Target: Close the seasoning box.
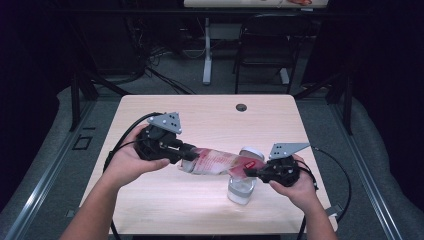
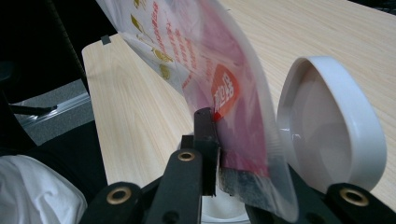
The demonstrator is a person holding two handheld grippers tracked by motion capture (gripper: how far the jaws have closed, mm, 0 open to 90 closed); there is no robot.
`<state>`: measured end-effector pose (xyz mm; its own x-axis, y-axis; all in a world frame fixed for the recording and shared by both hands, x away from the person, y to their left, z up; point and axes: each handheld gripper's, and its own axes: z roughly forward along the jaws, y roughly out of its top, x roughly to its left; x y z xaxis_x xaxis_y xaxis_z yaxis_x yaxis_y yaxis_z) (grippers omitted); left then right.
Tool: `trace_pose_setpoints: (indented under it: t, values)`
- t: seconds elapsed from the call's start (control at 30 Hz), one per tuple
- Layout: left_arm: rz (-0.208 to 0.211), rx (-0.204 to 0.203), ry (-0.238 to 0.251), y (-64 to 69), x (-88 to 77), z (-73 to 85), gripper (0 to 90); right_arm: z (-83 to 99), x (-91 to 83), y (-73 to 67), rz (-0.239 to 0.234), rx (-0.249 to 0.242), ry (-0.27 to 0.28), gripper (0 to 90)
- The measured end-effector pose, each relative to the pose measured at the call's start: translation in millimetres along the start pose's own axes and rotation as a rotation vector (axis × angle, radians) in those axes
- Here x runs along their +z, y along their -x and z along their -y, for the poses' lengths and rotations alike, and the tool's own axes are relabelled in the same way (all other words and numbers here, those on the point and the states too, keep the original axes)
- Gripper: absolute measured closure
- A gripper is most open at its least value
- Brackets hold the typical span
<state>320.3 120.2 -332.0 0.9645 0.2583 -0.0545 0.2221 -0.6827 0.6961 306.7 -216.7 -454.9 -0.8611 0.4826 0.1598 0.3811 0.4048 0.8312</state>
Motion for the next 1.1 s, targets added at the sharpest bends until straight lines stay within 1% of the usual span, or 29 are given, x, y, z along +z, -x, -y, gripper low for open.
trace_pose_setpoints:
  t: [1.1]
  values:
    - [0.001, -0.007, 0.019, -1.3, 0.7, -1.7, 77.2, 1.6, 0.0, 1.7, -0.002, 0.008, 0.004, 86.3]
